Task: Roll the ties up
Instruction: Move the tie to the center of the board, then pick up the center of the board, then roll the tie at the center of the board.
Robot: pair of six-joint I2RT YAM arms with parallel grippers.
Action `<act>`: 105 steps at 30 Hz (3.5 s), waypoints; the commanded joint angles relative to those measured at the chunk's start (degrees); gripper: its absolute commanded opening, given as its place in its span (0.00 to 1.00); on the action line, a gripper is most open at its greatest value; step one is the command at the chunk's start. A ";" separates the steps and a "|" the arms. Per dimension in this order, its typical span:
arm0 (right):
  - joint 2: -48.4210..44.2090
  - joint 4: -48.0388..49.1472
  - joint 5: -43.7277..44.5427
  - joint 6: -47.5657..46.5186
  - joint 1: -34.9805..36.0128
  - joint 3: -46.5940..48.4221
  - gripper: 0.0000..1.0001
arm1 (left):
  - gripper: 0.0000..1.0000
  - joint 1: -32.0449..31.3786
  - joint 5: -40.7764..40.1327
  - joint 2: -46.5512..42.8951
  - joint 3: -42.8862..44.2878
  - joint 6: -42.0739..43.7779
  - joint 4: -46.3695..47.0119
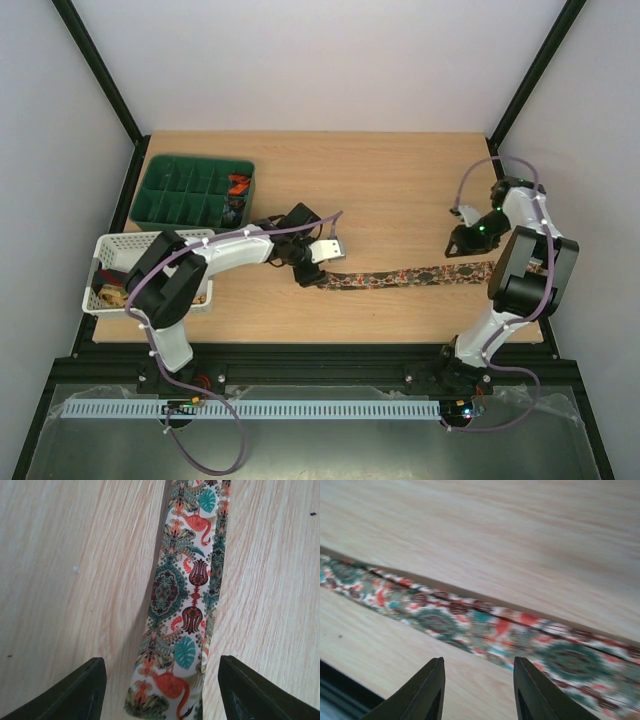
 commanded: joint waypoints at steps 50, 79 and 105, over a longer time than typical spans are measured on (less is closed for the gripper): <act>-11.49 9.48 -36.39 21.85 6.02 5.23 0.99 | 0.99 7.31 10.32 -17.43 -9.92 -0.93 10.80; 10.34 20.90 -37.12 33.65 34.83 -10.84 0.24 | 0.64 2.38 2.13 4.50 -5.19 3.60 10.66; 19.15 24.61 -29.95 37.33 35.95 -10.68 0.02 | 0.35 -1.86 7.30 1.04 -0.27 -7.25 19.21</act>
